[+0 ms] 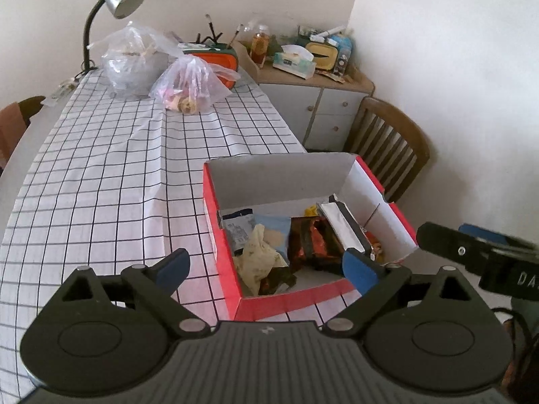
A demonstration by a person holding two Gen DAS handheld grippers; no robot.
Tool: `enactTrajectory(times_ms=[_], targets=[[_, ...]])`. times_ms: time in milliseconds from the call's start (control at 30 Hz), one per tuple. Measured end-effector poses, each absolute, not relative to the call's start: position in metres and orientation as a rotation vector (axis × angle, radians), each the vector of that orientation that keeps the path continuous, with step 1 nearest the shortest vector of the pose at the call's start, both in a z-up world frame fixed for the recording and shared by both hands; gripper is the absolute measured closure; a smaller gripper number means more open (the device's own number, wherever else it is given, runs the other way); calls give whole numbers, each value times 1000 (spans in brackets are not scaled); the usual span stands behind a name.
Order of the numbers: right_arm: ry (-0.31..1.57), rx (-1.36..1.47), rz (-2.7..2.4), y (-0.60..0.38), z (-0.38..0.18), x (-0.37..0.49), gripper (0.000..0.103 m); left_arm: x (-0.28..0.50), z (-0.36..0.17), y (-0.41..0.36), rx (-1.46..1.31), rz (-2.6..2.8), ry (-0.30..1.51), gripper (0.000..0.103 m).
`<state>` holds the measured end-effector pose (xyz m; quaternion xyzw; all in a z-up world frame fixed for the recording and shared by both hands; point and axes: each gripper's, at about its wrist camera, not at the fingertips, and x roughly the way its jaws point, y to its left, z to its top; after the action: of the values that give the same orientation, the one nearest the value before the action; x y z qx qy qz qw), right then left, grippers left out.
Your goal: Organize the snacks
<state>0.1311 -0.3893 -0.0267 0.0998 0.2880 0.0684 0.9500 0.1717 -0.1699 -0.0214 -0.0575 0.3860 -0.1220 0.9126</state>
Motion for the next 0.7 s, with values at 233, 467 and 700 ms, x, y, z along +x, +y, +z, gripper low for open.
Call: enactTrajectory(times_ms=[233,467,700], targets=[[561,224,126,-389,-26,126,0,162,-16,-173,-112,-226,770,5],[595,268,77,-396,-31,126,0,160,-17,-173,-119,-184,777,5],[597,236,72,-390,-31,124,0,156,-15,-177,-102,-172,763,5]])
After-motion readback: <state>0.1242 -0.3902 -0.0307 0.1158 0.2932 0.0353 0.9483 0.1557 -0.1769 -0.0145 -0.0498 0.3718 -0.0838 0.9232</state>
